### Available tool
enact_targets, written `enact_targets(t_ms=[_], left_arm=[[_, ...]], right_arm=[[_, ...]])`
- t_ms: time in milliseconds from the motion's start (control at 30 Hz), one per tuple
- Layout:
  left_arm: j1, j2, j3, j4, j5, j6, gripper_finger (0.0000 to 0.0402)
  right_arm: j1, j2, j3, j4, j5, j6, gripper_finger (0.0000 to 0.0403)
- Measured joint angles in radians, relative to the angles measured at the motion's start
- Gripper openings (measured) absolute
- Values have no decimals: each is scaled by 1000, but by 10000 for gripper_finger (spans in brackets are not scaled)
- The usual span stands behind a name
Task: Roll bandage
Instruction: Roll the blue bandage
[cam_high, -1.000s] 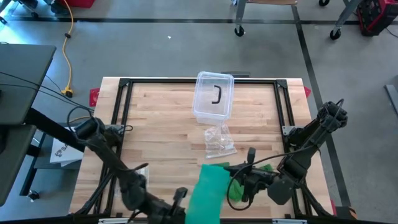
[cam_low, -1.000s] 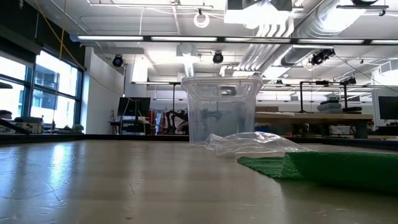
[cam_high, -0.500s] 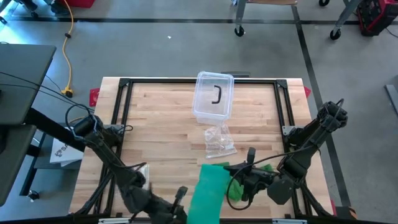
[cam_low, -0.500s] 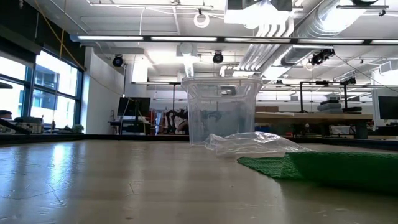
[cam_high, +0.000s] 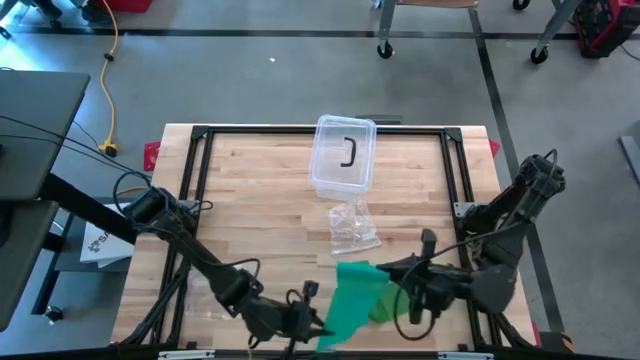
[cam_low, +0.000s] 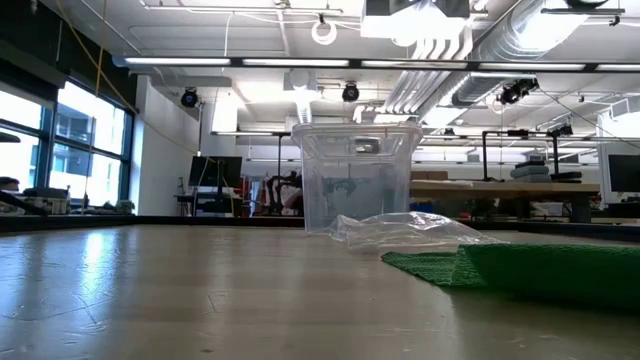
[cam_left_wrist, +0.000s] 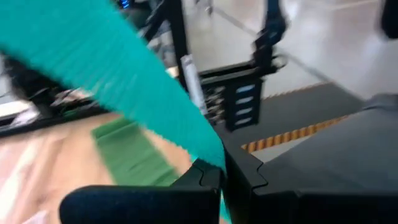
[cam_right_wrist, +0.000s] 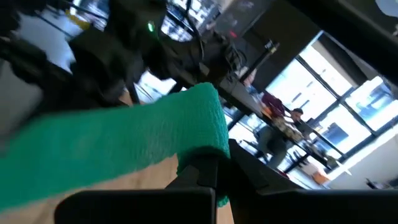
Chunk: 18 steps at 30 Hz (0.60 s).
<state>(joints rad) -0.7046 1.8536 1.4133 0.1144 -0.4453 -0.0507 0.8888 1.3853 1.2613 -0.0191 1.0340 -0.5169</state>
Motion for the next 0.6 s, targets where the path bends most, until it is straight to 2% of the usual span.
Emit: enact_targets(t_ms=[233, 467, 600], left_arm=[[71, 6, -17, -31, -43, 1, 0], [136, 6, -118, 85, -40, 0, 0], [160, 6, -156, 135, -102, 7, 0]], right_arm=[[67, -10, 0, 35, -44, -47, 4], [97, -10, 0, 53, -44, -74, 4], [101, -10, 0, 58, -44, -74, 4]])
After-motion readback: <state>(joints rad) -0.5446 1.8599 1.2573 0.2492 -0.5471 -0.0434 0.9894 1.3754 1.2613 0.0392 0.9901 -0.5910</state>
